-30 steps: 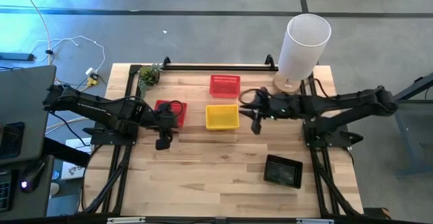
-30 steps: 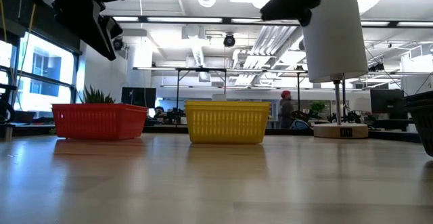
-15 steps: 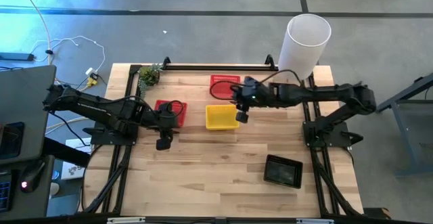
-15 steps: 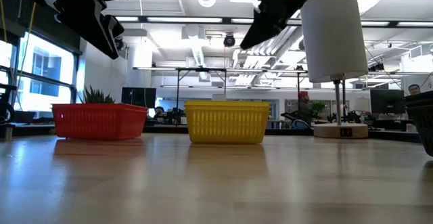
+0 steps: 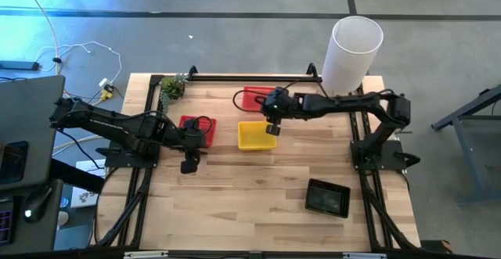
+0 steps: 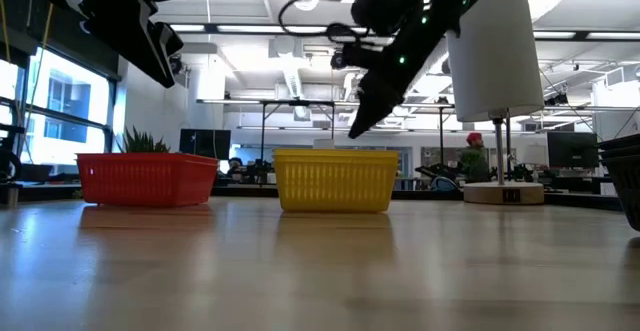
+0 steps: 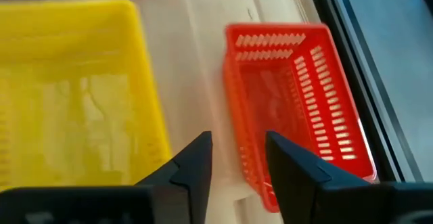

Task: Stack baskets by color
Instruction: Stack the top red bin on the stacked red bin

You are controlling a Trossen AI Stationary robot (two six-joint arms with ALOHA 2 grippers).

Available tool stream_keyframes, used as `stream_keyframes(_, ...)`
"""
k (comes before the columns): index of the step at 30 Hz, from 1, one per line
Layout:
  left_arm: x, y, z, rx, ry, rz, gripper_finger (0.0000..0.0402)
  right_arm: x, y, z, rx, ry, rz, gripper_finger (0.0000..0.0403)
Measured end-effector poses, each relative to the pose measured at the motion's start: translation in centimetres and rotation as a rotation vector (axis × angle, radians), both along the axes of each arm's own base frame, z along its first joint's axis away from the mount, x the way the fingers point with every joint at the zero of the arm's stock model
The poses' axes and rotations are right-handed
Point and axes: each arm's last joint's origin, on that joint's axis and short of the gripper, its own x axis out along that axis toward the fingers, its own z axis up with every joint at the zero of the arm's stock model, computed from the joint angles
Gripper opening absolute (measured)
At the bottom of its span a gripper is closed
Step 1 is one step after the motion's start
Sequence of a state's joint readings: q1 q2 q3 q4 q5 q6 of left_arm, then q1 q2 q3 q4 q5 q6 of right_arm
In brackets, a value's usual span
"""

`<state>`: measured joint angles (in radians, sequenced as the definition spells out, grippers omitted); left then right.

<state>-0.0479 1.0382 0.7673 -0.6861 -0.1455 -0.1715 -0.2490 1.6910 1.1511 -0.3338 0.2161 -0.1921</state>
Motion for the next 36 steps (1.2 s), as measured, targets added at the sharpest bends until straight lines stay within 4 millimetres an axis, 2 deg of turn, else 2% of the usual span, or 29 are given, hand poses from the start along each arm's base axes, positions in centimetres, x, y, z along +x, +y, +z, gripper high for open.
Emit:
stream_keyframes(5,0.0,0.0,0.0,0.0,0.0,0.0,0.009,0.3,-1.5,-1.3,0.008,0.013,-0.034,0.0142)
stream_keyframes(9,0.0,0.0,0.0,0.0,0.001,0.0,0.009,0.3,-2.3,-2.1,0.04,0.028,-0.037,0.0144)
stream_keyframes(22,0.0,0.0,0.0,0.02,0.002,-0.027,0.009,0.7,-3.4,-5.2,0.059,0.11,-0.068,0.0142)
stream_keyframes(26,0.0,0.0,0.0,0.021,0.002,-0.029,0.009,0.6,-3.4,-5.2,0.061,0.116,-0.069,0.0112)
stream_keyframes(33,0.0,0.0,0.0,0.021,0.002,-0.029,0.009,0.5,-3.4,-5.3,0.072,0.122,-0.082,0.0012)
stream_keyframes(36,0.0,0.0,0.0,0.021,0.002,-0.029,0.009,0.5,-3.5,-5.3,0.062,0.125,-0.093,0.0009)
